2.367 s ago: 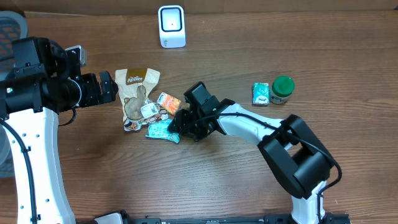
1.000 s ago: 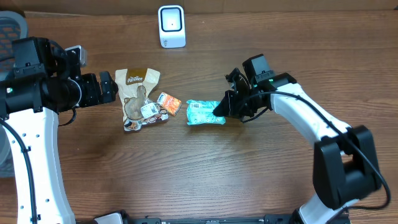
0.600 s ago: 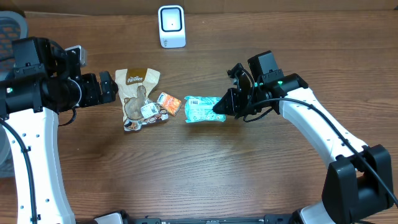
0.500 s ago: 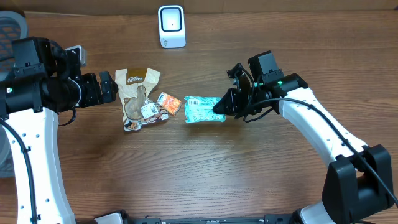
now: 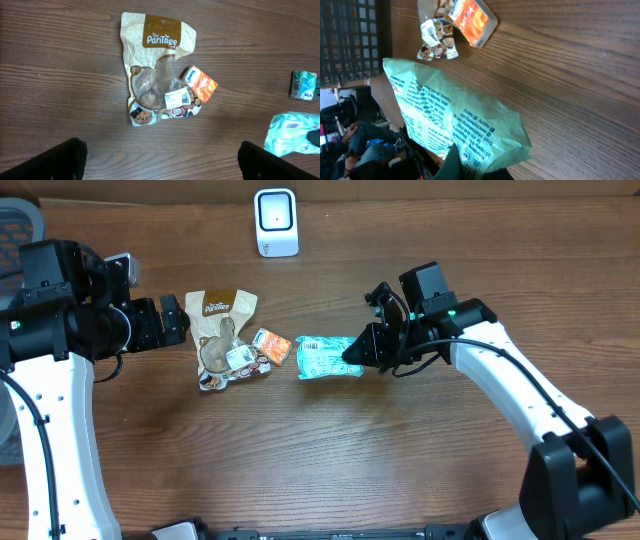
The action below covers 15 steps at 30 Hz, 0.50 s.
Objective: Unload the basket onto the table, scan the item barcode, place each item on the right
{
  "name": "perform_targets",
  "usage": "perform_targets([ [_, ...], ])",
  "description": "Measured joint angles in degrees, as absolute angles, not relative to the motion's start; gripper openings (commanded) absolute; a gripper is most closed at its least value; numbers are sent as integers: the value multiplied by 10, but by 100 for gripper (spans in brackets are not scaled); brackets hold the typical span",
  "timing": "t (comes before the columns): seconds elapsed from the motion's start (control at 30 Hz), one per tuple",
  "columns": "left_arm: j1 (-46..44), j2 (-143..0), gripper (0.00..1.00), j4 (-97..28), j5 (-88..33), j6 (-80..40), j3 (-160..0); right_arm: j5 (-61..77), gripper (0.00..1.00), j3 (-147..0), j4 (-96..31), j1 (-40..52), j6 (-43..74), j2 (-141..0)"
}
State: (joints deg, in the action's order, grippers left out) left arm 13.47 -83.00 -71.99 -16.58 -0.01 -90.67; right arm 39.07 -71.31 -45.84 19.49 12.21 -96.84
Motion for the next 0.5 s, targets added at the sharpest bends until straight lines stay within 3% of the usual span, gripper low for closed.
perform_targets([
  [0.5,135,-830,99,-720,-166,0,-907,391,4,-724,-481,180,93,-778],
])
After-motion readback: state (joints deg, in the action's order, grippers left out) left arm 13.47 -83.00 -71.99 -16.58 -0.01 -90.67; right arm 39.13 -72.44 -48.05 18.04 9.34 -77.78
